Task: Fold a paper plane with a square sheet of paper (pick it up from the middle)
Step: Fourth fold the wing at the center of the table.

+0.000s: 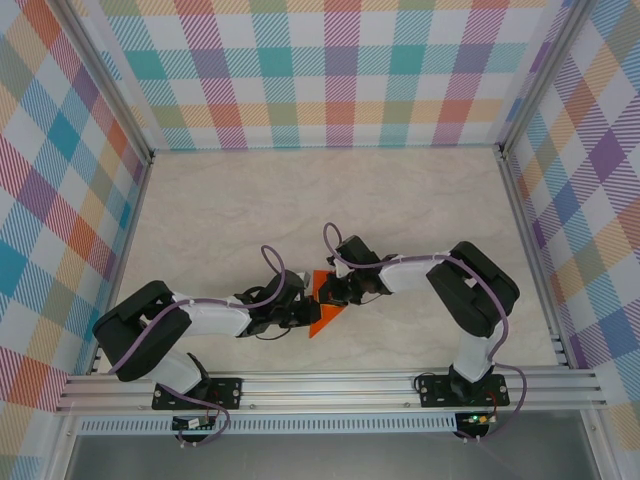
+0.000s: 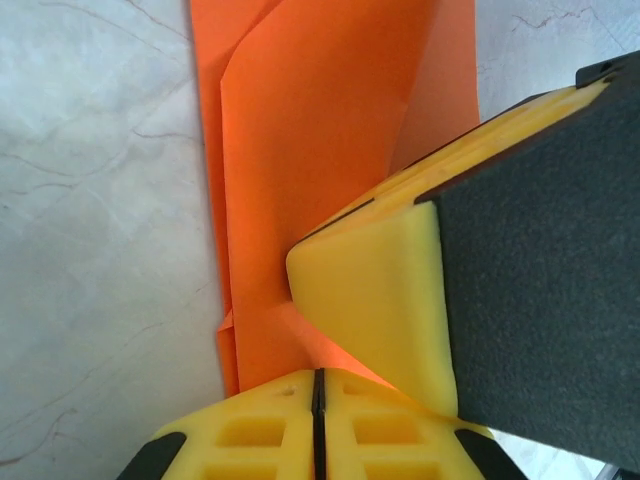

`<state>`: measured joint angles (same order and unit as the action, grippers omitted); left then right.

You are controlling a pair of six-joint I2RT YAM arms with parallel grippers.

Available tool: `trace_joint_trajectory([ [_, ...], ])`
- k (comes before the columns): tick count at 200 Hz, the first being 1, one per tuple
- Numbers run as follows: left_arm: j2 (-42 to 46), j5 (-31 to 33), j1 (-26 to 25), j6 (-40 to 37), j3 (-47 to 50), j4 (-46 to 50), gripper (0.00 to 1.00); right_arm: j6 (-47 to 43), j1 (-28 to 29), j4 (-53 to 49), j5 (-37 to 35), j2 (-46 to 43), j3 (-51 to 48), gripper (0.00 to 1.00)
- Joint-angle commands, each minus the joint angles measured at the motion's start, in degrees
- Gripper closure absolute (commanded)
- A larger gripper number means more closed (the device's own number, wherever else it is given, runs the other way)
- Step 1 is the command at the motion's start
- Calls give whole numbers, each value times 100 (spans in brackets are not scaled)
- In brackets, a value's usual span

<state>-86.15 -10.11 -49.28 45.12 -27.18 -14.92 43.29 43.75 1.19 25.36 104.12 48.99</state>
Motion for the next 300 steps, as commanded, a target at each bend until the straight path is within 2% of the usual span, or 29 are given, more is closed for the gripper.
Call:
trace_joint_trajectory([
  [1, -346, 201, -103, -168, 229, 1120, 91, -34, 35, -424, -652, 288, 25, 100],
  [42, -317, 236, -106, -214, 275, 1184, 92, -40, 11, -450, -654, 85, 127, 99],
  [102, -271, 246, -100, -230, 292, 1233, 92, -170, -320, -353, -534, -23, 242, 97],
  [181, -235, 243, -100, -276, 336, 1236, 93, -210, -655, -388, -603, 173, 283, 95],
  [300, -151, 229, -100, -296, 358, 1267, 93, -338, -1137, -325, -312, 372, 493, 94],
])
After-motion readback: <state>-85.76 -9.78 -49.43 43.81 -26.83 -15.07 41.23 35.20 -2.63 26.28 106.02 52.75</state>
